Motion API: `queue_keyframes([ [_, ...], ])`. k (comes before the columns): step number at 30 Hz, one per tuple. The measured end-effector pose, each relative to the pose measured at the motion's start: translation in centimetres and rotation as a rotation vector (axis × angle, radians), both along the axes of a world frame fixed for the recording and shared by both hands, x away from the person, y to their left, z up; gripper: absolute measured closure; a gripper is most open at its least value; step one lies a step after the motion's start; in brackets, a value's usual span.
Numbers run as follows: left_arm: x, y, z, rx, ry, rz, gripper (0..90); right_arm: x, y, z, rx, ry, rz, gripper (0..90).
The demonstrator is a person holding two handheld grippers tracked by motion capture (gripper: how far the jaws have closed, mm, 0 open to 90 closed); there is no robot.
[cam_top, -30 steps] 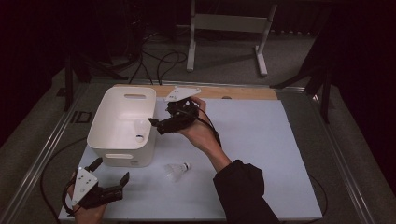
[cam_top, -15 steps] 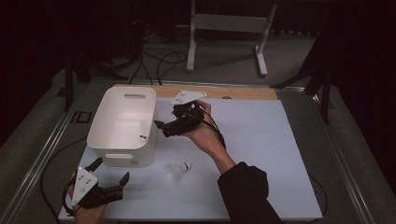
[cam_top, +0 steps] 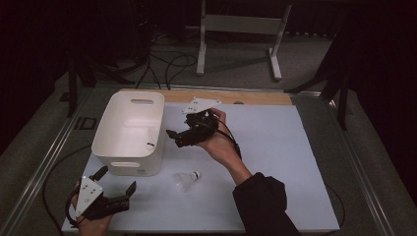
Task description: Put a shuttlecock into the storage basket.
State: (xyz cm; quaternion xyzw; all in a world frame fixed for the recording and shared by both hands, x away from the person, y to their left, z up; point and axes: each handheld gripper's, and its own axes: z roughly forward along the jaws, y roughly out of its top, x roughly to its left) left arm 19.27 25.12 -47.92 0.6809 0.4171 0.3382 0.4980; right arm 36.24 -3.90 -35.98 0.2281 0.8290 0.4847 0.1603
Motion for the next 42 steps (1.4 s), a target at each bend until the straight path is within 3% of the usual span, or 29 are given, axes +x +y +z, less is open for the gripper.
queue_keyframes([
  [35, 0.1, 0.0, 0.0, 0.007, 0.004, 0.001, 0.3, -1.4, -2.3, -1.0, -0.016, 0.005, -0.009, 8.4],
  [42, 0.0, 0.0, 0.0, 0.006, 0.006, 0.004, 0.3, -1.7, -2.5, -1.7, -0.044, 0.006, -0.013, 8.3],
])
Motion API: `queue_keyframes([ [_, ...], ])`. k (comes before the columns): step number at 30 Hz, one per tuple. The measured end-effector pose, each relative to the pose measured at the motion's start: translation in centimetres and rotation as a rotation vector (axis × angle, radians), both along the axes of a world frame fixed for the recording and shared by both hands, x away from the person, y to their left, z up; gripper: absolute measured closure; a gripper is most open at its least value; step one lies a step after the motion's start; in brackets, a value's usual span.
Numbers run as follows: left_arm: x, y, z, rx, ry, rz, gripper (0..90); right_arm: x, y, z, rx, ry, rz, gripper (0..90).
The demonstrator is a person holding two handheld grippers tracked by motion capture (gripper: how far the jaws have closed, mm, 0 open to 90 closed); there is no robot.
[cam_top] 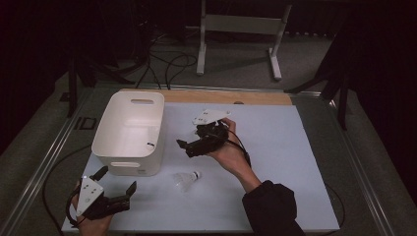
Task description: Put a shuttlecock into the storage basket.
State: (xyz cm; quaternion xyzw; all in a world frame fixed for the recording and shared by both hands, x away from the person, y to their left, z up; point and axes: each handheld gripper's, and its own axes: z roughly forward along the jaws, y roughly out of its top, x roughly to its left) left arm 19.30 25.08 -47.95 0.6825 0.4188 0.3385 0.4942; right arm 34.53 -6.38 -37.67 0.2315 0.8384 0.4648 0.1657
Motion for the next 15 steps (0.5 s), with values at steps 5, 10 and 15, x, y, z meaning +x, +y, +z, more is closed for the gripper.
queue_keyframes([
  [5, 0.0, 0.0, 0.0, -0.001, -0.002, -0.001, 0.3, -0.3, 0.1, -0.4, -0.014, 0.001, -0.001, 8.3],
  [10, 0.0, 0.0, 0.0, 0.002, 0.000, -0.001, 0.3, -0.6, 0.3, -0.9, -0.038, -0.006, -0.004, 8.3],
  [15, 0.0, 0.0, 0.0, 0.000, -0.001, 0.000, 0.3, -1.0, 0.2, -1.6, -0.045, 0.014, -0.007, 8.3],
])
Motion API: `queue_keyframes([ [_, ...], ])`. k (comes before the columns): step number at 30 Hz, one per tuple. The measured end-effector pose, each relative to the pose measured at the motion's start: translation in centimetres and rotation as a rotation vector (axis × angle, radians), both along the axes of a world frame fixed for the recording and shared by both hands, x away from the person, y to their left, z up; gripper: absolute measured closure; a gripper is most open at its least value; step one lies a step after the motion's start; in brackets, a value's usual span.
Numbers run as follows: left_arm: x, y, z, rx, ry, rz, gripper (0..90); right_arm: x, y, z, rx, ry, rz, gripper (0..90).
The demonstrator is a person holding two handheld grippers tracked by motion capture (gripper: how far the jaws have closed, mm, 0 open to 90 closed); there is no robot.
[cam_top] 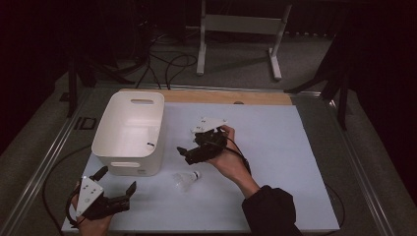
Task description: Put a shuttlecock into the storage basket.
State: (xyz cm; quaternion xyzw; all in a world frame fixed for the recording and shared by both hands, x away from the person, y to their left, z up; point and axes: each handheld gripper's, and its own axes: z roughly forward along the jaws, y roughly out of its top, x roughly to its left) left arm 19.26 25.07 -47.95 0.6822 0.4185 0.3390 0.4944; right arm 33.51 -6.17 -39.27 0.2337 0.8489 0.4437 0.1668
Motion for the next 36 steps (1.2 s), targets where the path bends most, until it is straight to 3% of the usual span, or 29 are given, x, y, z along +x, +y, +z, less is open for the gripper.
queue_keyframes([
  [21, 0.0, 0.0, 0.0, 0.001, 0.004, -0.001, 0.3, -1.3, -0.3, -3.1, -0.007, 0.051, -0.009, 8.4],
  [36, 0.0, 0.0, 0.0, 0.002, 0.003, -0.001, 0.3, -2.2, 0.1, -4.1, -0.016, 0.060, -0.002, 8.4],
])
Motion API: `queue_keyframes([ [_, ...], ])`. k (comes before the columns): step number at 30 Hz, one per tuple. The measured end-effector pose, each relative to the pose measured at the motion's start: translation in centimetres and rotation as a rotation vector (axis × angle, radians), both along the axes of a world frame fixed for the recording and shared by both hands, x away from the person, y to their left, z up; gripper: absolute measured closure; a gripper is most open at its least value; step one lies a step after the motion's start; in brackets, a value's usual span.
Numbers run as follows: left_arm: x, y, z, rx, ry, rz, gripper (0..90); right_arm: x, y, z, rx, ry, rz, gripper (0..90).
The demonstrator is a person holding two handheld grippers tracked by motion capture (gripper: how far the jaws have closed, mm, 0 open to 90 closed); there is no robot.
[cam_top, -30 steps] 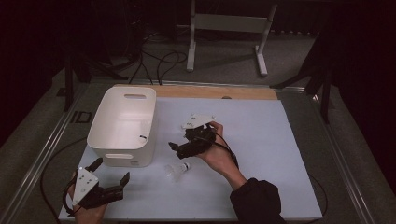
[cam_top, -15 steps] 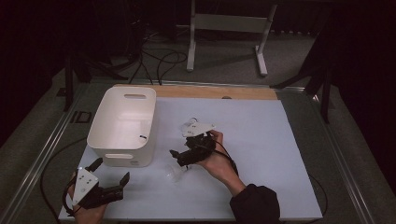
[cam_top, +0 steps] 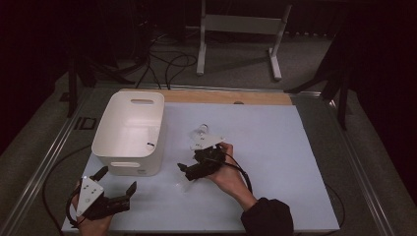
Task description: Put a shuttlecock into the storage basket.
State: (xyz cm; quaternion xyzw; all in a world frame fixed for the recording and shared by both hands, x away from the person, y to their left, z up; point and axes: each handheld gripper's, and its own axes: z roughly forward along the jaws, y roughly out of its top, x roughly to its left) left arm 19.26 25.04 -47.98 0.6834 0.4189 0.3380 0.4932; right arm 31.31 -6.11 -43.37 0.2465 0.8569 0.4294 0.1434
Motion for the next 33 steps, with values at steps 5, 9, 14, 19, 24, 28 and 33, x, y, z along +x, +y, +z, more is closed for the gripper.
queue_keyframes([
  [5, 0.0, 0.0, 0.0, 0.000, -0.001, 0.000, 0.3, -0.2, 0.3, -0.4, -0.001, 0.004, 0.001, 8.4],
  [9, 0.0, 0.0, 0.0, -0.001, -0.001, 0.000, 0.3, -0.4, 0.4, -0.7, 0.000, 0.009, 0.008, 8.4],
  [14, 0.0, 0.0, 0.0, -0.001, -0.001, 0.000, 0.3, -0.5, 0.6, -1.2, -0.003, 0.018, 0.009, 8.3],
  [19, 0.0, 0.0, 0.0, -0.001, -0.001, 0.000, 0.3, -0.6, 0.9, -1.7, -0.022, 0.024, 0.015, 8.3],
  [24, 0.0, 0.0, 0.0, -0.001, -0.001, 0.000, 0.3, -0.8, 1.2, -2.2, -0.035, 0.029, 0.017, 8.3],
  [28, 0.0, 0.0, 0.0, 0.000, -0.001, -0.001, 0.3, -0.8, 1.3, -2.6, -0.052, 0.024, 0.024, 8.3],
  [33, 0.0, 0.0, 0.0, -0.001, -0.001, 0.000, 0.3, -1.1, 1.7, -3.5, -0.079, 0.044, 0.030, 8.4],
])
